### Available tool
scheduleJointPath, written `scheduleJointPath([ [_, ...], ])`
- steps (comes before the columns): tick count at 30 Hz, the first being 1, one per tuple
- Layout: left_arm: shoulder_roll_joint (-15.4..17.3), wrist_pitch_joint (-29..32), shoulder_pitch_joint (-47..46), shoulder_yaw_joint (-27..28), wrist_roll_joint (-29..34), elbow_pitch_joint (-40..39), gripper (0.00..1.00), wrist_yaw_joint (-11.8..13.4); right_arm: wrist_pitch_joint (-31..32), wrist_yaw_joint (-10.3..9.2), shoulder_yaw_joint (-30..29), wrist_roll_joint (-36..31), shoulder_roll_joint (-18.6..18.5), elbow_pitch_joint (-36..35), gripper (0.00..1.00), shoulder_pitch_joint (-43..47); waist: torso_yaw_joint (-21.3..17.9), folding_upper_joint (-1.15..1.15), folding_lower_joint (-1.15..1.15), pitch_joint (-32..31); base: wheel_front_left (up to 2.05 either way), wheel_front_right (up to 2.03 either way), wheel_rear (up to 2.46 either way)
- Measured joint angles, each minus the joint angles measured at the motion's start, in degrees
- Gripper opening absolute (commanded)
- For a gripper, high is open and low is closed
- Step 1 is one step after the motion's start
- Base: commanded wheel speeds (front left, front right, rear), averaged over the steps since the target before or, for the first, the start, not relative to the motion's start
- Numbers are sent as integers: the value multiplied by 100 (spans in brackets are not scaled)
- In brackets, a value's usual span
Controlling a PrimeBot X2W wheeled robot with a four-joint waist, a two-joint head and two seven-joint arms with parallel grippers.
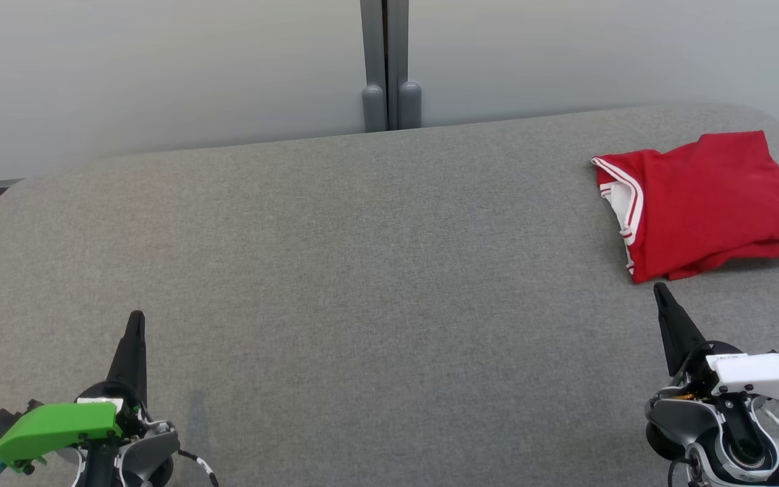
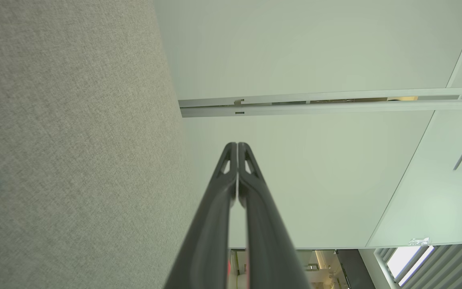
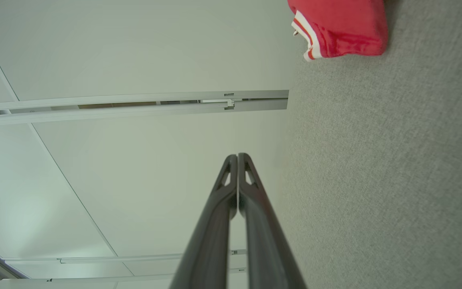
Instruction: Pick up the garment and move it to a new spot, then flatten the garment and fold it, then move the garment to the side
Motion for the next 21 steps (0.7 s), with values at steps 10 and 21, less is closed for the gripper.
scheduleJointPath([
  [10,-1,0,0,0,0,0,0,0,0,0,0,0,0,-1,0,1,0,0,0,0,0,0,0],
  [21,-1,0,0,0,0,0,0,0,0,0,0,0,0,-1,0,2,0,0,0,0,0,0,0],
])
